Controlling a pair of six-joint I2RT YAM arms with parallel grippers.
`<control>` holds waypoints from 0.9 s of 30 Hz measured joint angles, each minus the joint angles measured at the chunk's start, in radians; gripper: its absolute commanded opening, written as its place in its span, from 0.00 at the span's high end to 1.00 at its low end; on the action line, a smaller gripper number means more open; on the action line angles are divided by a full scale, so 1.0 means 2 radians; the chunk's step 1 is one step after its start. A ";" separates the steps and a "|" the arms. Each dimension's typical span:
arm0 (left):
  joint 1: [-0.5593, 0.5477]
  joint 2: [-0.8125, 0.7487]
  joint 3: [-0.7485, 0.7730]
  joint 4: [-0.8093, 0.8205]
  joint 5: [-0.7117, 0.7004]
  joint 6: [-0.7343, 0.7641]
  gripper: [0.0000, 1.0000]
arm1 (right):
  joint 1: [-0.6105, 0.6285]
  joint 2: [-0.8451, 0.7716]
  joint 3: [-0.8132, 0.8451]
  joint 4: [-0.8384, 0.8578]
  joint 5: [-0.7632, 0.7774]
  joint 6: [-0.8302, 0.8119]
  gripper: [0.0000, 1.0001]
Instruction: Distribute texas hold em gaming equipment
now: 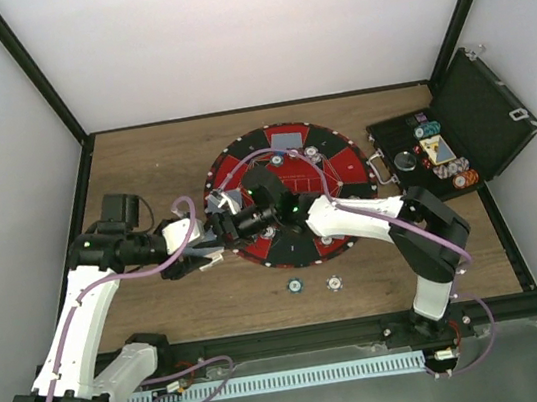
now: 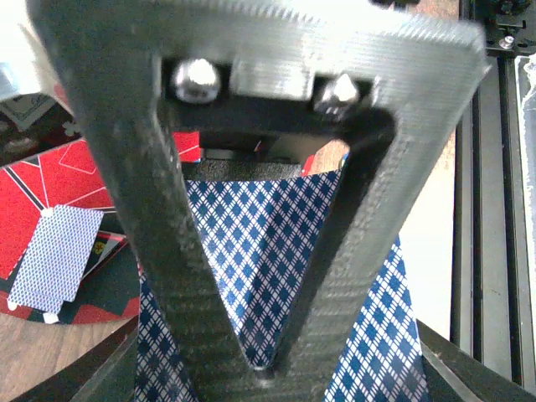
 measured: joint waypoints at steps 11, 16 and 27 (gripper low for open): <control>0.000 -0.001 0.000 0.000 0.001 0.000 0.92 | -0.006 0.020 0.007 0.004 -0.010 0.004 0.28; 0.000 -0.001 -0.003 -0.004 -0.003 0.001 0.92 | -0.015 0.012 -0.018 0.027 -0.017 0.010 0.32; 0.000 -0.001 -0.003 -0.012 -0.006 0.002 0.92 | -0.038 -0.033 -0.064 0.028 -0.018 0.009 0.36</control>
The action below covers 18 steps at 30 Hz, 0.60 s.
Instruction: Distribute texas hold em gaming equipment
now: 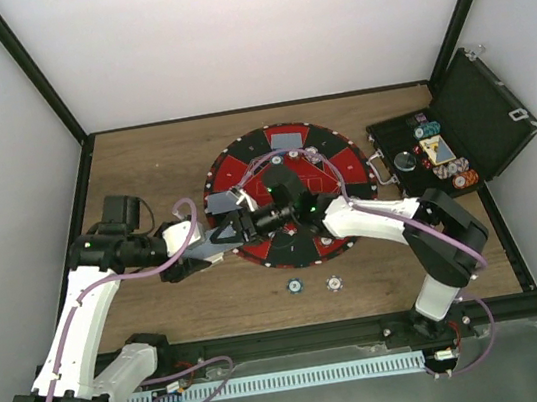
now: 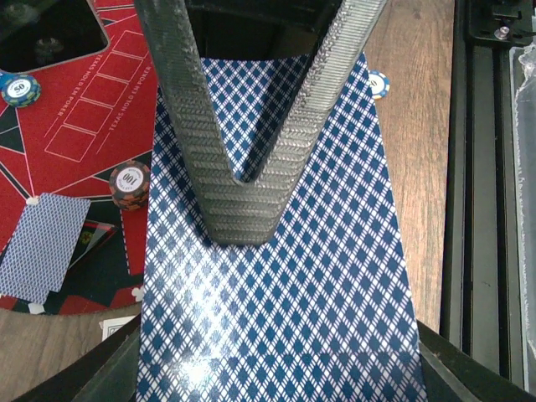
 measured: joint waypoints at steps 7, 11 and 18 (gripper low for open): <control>0.000 -0.002 0.000 0.001 0.006 0.000 0.92 | -0.002 -0.035 -0.020 -0.013 0.008 0.003 0.40; 0.000 -0.002 0.000 0.006 0.010 0.000 0.91 | -0.002 -0.065 -0.027 -0.029 0.017 0.004 0.56; 0.000 -0.002 0.000 0.013 0.010 0.000 0.91 | -0.003 -0.094 -0.037 -0.040 0.030 0.007 0.79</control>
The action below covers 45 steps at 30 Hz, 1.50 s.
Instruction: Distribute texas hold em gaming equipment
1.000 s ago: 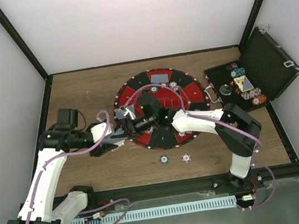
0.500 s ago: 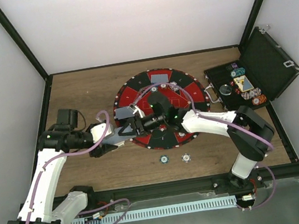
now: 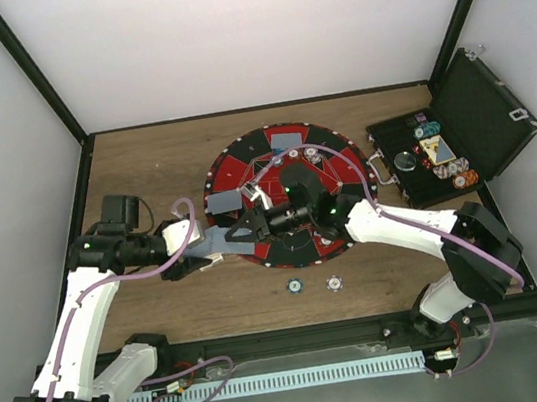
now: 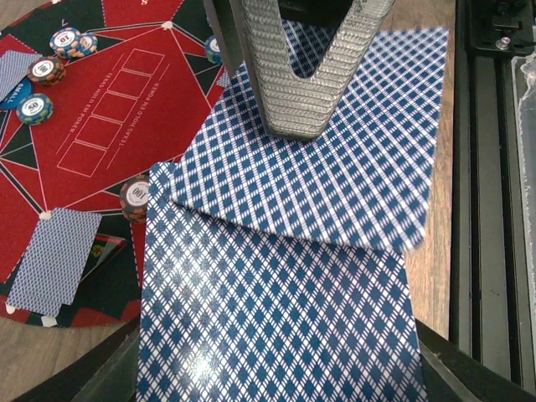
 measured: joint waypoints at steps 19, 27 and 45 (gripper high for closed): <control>0.000 0.000 -0.003 0.003 -0.005 0.008 0.91 | -0.075 -0.087 -0.049 -0.057 -0.001 -0.005 0.99; 0.000 0.000 -0.003 0.003 -0.005 0.009 0.91 | -0.196 -0.112 -0.071 -0.143 -0.011 -0.085 0.99; 0.000 -0.001 -0.003 0.002 -0.006 0.010 0.91 | -0.303 -0.037 -0.144 -0.256 0.106 -0.227 0.97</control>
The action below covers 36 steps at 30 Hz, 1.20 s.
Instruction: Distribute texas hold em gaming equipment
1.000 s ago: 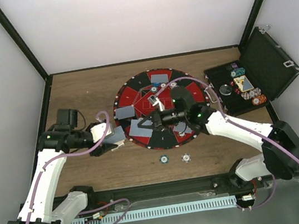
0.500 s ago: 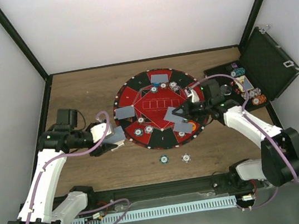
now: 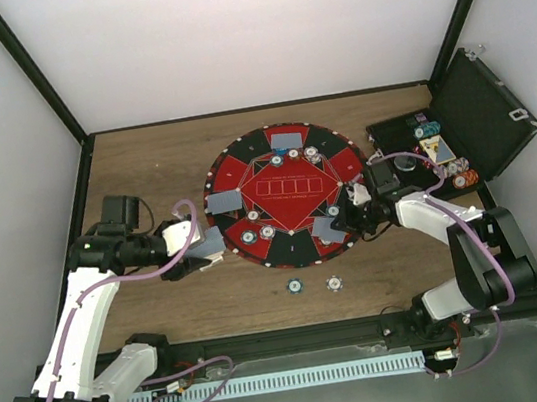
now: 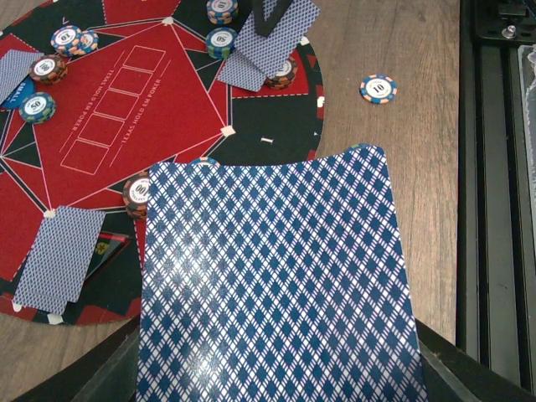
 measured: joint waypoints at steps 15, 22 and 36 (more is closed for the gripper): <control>0.000 -0.005 0.000 -0.006 0.000 0.002 0.91 | 0.000 -0.003 0.019 -0.065 0.107 -0.019 0.58; 0.000 -0.005 0.000 -0.010 0.000 0.002 0.91 | 0.000 -0.021 0.034 -0.101 0.141 -0.018 0.43; 0.000 -0.005 0.001 -0.014 0.002 0.002 0.91 | 0.000 -0.025 0.045 -0.117 0.147 -0.016 0.30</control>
